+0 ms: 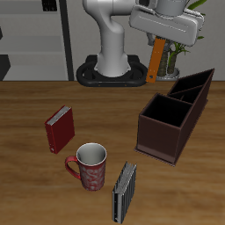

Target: Place the orange book into the left desk caddy's right compartment

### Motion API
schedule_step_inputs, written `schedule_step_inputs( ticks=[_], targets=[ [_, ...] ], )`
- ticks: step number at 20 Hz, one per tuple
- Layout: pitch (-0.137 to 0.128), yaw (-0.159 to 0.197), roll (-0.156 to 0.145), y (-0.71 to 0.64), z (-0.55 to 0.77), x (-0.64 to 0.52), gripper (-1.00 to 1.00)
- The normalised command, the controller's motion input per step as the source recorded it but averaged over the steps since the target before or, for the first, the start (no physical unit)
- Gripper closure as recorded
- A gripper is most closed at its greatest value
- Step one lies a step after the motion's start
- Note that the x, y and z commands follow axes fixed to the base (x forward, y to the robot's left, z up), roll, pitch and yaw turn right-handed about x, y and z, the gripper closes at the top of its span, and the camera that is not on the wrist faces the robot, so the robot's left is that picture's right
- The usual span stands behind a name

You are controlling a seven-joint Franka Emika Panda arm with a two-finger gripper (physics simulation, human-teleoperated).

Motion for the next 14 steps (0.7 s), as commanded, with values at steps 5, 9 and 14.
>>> schedule_step_inputs(
  ticks=[5, 9, 14],
  targets=[
    [0.006, -0.014, 0.040, 0.36, 0.04, 0.15, 1.00],
    [-0.002, -0.016, 0.005, 0.08, 0.04, 0.08, 1.00],
    [0.008, -0.029, 0.007, 0.06, 0.01, 0.18, 1.00]
  ],
)
